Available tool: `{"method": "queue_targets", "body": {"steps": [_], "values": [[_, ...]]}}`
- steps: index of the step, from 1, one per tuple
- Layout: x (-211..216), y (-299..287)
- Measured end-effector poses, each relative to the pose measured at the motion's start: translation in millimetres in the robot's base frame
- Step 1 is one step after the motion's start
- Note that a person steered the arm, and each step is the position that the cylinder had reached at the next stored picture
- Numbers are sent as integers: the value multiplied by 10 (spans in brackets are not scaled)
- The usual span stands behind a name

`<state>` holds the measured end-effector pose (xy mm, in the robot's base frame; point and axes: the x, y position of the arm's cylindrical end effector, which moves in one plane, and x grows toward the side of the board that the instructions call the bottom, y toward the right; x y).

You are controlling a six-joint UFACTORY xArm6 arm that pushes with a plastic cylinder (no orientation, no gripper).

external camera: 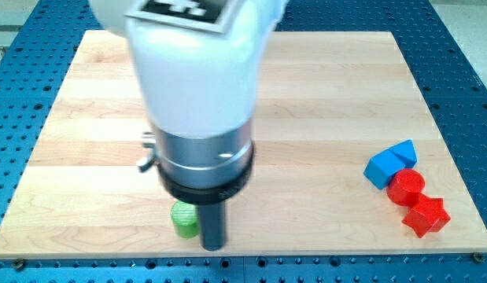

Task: Move the green circle into the yellow heart

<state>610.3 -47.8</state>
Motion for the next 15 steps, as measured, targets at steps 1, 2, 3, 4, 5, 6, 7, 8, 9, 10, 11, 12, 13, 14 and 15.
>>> {"method": "queue_targets", "body": {"steps": [1,2,3,4,5,6,7,8,9,10,11,12,13,14,15], "values": [[-154,-66],[-266,-66],[43,-201],[-585,-345],[-1255,43],[-1258,67],[-1236,67],[-1236,65],[-1372,145],[-1703,402],[-956,251],[-517,-378],[-279,-942],[-608,-1179],[-866,-1186]]}}
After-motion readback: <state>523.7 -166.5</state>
